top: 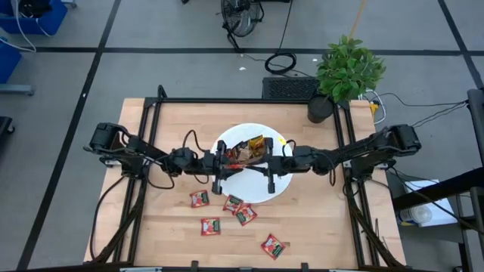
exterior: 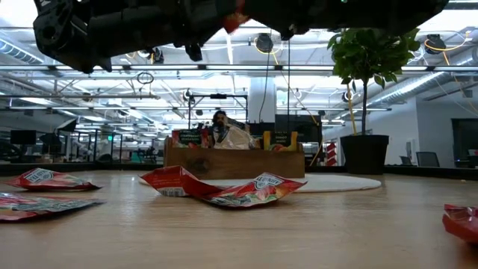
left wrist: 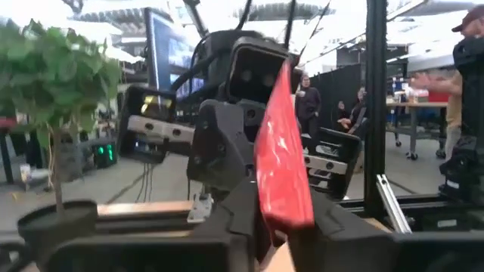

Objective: Pick & Place Tea
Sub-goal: Put the red tea bag into the left section of the wooden organizer

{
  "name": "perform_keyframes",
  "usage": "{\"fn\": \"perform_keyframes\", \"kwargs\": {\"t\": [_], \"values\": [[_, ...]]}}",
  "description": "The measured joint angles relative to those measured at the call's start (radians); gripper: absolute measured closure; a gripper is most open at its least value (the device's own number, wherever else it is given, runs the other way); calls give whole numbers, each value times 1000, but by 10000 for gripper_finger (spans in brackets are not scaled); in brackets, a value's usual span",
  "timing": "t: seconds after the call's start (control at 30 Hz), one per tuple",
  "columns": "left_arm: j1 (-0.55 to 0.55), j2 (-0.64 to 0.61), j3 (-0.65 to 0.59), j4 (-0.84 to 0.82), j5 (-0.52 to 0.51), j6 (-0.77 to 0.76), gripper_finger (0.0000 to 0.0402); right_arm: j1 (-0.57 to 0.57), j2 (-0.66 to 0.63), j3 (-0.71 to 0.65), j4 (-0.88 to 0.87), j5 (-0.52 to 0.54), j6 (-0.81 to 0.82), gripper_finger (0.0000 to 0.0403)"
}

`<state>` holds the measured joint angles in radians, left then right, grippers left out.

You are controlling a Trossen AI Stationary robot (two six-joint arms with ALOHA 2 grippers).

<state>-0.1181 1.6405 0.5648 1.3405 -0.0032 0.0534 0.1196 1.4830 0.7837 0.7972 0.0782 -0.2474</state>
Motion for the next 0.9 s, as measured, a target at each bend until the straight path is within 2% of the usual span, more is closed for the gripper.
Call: {"fn": "perform_keyframes", "kwargs": {"t": [0.17,0.3,0.37,0.43,0.5,0.7,0.8,0.9], "values": [[-14,0,0,-52,-1,-56,292,1,-120,1,-319,77,21,402],[-18,0,0,-80,2,-75,271,-1,-202,13,-589,79,116,402],[-16,0,1,-98,-40,-138,269,-1,-218,29,-722,56,172,402],[-9,0,32,-198,-80,-199,268,-1,-215,42,-817,26,214,402],[-1,0,96,-383,-80,-214,267,3,-200,44,-862,25,237,402],[-2,28,406,-1062,-131,-194,266,19,-153,47,-874,25,262,402],[-1,52,490,-1156,-127,-179,266,27,-142,47,-870,27,262,402],[-7,51,508,-1149,-117,-142,266,36,-137,48,-853,26,262,403]]}}
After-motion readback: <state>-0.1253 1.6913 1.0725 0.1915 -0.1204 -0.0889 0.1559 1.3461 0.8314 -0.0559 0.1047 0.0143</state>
